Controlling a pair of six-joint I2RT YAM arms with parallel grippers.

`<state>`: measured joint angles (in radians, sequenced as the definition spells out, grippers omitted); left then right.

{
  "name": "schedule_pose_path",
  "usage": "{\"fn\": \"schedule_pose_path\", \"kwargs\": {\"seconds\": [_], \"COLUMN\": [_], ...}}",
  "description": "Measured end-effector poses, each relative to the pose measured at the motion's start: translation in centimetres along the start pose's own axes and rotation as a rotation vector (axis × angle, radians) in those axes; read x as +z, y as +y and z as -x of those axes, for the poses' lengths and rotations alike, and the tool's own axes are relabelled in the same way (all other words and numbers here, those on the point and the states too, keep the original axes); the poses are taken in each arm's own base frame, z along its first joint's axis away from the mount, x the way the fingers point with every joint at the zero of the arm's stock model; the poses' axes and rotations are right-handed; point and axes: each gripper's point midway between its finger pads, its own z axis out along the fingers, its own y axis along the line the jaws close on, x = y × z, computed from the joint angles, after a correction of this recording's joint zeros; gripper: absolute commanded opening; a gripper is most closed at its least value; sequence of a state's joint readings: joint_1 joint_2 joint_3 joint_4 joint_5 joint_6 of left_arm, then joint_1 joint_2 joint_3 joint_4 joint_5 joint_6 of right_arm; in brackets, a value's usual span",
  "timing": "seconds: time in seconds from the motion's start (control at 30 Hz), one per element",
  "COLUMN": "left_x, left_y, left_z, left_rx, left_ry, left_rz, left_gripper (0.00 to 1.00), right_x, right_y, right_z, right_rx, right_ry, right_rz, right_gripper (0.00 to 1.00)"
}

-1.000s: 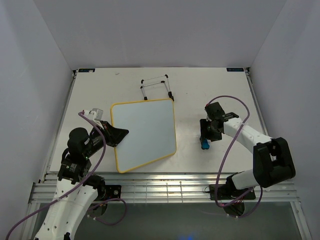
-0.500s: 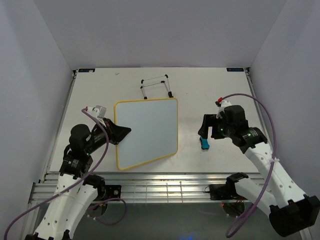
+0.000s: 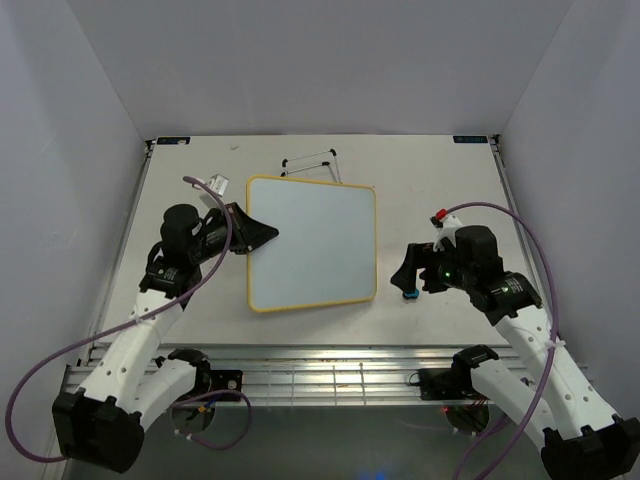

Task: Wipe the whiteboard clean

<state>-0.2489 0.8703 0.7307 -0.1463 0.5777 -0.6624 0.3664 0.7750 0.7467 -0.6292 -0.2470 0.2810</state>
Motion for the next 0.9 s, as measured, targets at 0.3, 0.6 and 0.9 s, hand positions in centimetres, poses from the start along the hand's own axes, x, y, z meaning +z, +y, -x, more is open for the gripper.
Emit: {"fn": "schedule_pose_path", "kwargs": {"seconds": [0.3,0.6,0.9], "left_x": [5.2,11.9,18.4], "left_y": [-0.2,1.2,3.4], "left_z": [3.8,7.8,12.7], "left_rx": [-0.031,0.027,0.107], "left_ry": [-0.012,-0.071,-0.140], "left_rz": [-0.094,-0.208,-0.309], "left_gripper": [0.00,0.00,0.00], "right_x": [-2.8,-3.2,-5.0], "right_y": [1.3,0.7,1.3], "right_z": [1.0,0.5,1.3], "right_rx": [-0.036,-0.026,-0.040], "right_ry": [-0.130,-0.111,-0.156], "right_rz": [0.037,0.000,-0.001], "right_gripper": [0.90,0.90,0.90]}}
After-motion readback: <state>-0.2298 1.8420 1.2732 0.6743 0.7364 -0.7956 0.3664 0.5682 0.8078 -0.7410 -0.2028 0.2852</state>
